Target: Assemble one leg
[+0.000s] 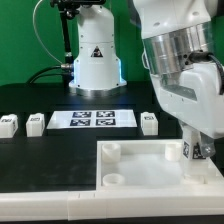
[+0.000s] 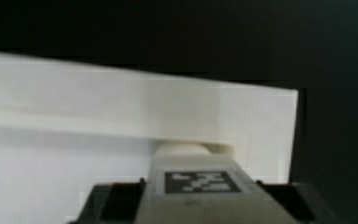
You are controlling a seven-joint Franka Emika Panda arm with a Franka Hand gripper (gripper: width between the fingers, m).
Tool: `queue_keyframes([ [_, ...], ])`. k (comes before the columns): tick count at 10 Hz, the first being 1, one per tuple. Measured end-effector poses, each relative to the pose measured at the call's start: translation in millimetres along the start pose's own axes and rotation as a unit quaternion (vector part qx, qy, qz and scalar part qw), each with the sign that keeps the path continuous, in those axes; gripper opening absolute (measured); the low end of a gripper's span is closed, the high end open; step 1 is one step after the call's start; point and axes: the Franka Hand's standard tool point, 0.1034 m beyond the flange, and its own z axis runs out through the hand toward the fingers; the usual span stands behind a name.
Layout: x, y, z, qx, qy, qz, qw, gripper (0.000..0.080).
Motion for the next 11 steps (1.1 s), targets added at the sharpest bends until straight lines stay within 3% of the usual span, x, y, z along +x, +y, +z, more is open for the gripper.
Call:
queue_keyframes([
  [2,-12.5,0.3,4.6,-0.001,-0.005,0.108,0.994,0.0294],
  [4,-9.7,0.1,3.9,0.0,-0.004,0.048,0.999,0.0302],
  [5,-1.1,-0.8,-0.2,-0.003,-0.003,-0.035,0.999,0.0473],
  [6,6.0,-0.3,-5.0,-0.014,-0.009,-0.131,0.991,0.0608],
  [8,10.5,0.0,-7.6,-0.029,-0.011,-0.291,0.956,0.0638],
  [11,11.7,0.7,-6.7,-0.028,-0.016,-0.455,0.89,0.0649],
])
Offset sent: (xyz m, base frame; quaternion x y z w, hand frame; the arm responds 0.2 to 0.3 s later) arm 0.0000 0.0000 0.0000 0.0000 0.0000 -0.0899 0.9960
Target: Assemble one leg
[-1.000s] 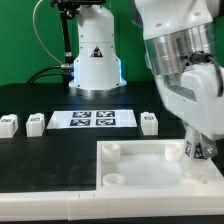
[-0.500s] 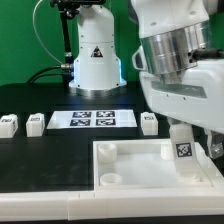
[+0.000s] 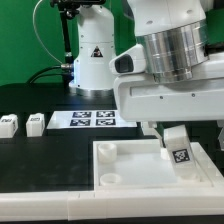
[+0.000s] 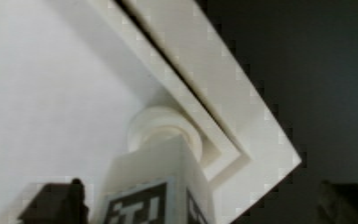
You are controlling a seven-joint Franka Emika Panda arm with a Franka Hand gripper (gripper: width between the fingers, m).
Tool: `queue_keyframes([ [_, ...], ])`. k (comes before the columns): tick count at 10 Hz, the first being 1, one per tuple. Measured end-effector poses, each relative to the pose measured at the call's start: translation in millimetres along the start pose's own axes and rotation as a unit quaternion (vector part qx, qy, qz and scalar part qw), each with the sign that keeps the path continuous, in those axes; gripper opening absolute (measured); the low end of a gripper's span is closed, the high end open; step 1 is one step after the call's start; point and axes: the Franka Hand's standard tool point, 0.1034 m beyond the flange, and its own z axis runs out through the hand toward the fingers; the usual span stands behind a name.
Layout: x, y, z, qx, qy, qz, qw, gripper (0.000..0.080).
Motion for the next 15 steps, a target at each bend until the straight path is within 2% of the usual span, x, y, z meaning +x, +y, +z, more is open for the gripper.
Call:
queue_keyframes([
  [1,0.0,0.2,0.2,0.0,0.0,-0.024,1.0,0.0649],
  [2,1.7,2.9,-0.4,-0.009,0.001,-0.108,0.994,0.0649],
  [3,3.5,4.9,-0.1,-0.012,0.003,-0.151,0.988,0.0649],
  [6,2.8,5.3,1.3,-0.01,0.002,-0.125,0.992,0.0649],
  [7,2.9,5.5,1.4,-0.01,0.002,-0.125,0.992,0.0542],
  [8,2.2,4.7,1.6,-0.009,0.001,-0.074,0.997,0.0542],
  [9,1.4,4.1,2.0,-0.007,0.001,-0.014,1.0,0.0363],
  [10,0.9,4.0,2.3,-0.006,0.0,0.041,0.999,0.0288],
  [12,1.0,3.9,2.3,-0.005,0.001,0.129,0.992,0.0288],
  [15,-0.4,0.5,5.3,0.004,0.005,0.362,0.932,0.0288],
])
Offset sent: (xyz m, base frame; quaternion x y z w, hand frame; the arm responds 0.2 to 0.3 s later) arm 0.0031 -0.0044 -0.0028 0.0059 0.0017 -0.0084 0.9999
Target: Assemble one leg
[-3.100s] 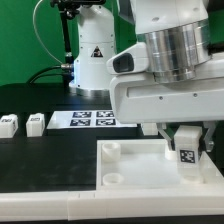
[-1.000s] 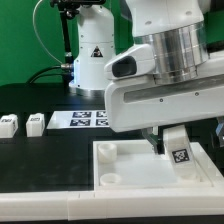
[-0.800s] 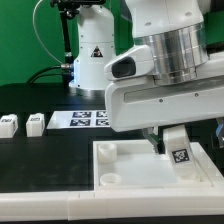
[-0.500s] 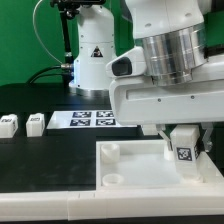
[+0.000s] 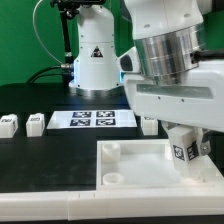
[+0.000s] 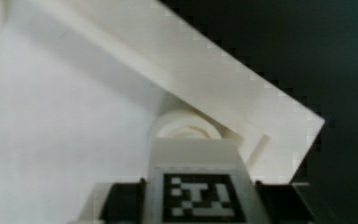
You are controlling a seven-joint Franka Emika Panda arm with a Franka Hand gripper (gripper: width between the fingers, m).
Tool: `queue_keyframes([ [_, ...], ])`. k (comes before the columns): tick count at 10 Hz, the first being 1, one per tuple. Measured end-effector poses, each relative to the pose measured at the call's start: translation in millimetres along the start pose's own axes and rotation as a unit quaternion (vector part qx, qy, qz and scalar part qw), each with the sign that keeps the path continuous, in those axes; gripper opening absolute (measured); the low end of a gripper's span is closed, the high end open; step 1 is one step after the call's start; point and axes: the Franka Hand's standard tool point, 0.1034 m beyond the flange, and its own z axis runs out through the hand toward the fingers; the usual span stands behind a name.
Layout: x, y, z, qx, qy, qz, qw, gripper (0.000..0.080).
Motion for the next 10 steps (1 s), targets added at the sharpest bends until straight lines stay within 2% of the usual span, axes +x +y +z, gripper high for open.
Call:
queue_keyframes([
  [4,-6.9,-3.8,5.4,0.006,0.0,0.199,0.98,0.029],
  [6,-7.1,-3.5,5.7,0.006,0.0,0.17,0.985,0.0292],
  [7,-6.8,-2.1,5.7,0.001,-0.002,0.142,0.99,0.046],
  [8,-5.3,-0.2,3.5,-0.014,-0.012,0.08,0.997,0.0603],
  [9,-9.5,2.4,0.4,-0.055,-0.027,-0.044,0.997,0.0638],
  [10,-8.9,-2.0,-1.5,-0.054,-0.029,-0.109,0.992,0.0638],
])
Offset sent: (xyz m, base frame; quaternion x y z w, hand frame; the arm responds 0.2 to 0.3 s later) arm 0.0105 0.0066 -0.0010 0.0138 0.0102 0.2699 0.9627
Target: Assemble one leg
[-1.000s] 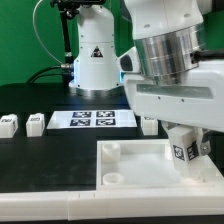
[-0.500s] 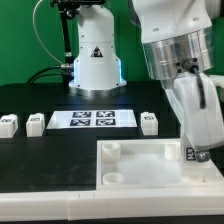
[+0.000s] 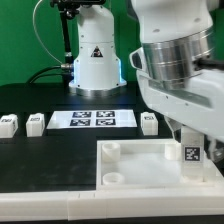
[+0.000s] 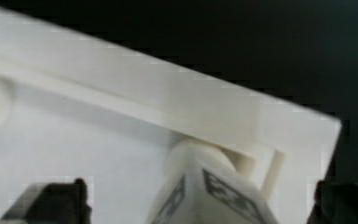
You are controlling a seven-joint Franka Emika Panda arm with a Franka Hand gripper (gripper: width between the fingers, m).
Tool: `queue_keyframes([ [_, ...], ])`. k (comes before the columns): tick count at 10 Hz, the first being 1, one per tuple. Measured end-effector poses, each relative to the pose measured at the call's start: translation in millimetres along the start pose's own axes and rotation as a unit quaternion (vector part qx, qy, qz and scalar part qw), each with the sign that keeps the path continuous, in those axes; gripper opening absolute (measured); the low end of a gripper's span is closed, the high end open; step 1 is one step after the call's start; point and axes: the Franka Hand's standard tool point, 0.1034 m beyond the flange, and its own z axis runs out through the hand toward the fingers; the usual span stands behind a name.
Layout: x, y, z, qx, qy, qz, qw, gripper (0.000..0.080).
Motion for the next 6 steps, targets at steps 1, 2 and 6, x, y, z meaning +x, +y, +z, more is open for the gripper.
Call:
queue_keyframes([
  [1,0.4,1.0,0.9,0.0,0.0,-0.057,0.998,0.0647],
  [2,0.8,1.1,1.0,-0.001,0.001,-0.115,0.993,0.0647],
  [6,5.2,2.4,-0.3,-0.04,0.033,-0.389,0.92,0.0648],
])
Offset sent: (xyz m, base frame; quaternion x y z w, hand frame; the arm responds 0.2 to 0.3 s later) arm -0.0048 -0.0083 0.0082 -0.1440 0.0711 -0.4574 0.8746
